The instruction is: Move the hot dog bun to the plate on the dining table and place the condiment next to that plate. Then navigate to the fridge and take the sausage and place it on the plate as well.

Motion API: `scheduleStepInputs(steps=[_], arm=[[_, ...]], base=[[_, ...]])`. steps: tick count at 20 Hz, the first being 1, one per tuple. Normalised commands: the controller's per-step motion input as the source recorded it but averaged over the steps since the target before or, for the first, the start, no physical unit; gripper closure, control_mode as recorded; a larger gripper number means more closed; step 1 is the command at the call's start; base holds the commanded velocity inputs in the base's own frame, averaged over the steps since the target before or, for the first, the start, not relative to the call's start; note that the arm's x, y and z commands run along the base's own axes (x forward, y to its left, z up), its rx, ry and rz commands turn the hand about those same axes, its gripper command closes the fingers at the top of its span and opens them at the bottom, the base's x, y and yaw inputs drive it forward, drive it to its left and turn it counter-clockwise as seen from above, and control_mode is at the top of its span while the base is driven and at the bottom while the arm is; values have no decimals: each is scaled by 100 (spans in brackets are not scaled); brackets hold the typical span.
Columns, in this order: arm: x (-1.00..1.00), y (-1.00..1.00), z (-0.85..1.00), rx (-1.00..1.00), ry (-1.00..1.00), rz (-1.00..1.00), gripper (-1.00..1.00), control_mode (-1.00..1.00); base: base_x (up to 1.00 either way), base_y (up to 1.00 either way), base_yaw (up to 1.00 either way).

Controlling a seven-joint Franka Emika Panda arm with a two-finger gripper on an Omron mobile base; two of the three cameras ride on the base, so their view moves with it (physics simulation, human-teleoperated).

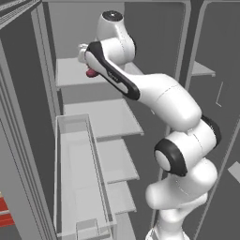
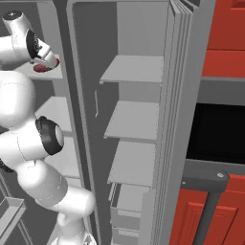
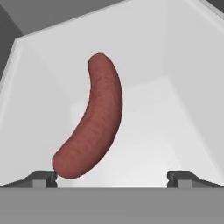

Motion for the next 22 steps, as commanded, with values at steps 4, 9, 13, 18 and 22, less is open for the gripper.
scheduleStepInputs(steps=[4, 9, 13, 18, 22], arm=[[16, 7, -10, -1, 2, -1, -100, -100], [1, 0, -24, -4, 0, 0, -100, -100], [0, 0, -24, -3, 0, 0, -100, -100], [18, 0, -14, -4, 0, 0, -100, -100], [39, 0, -4, -4, 0, 0, -100, -100]], base=[[0, 0, 0], [0, 0, 0], [0, 0, 0], [0, 0, 0], [0, 0, 0]])
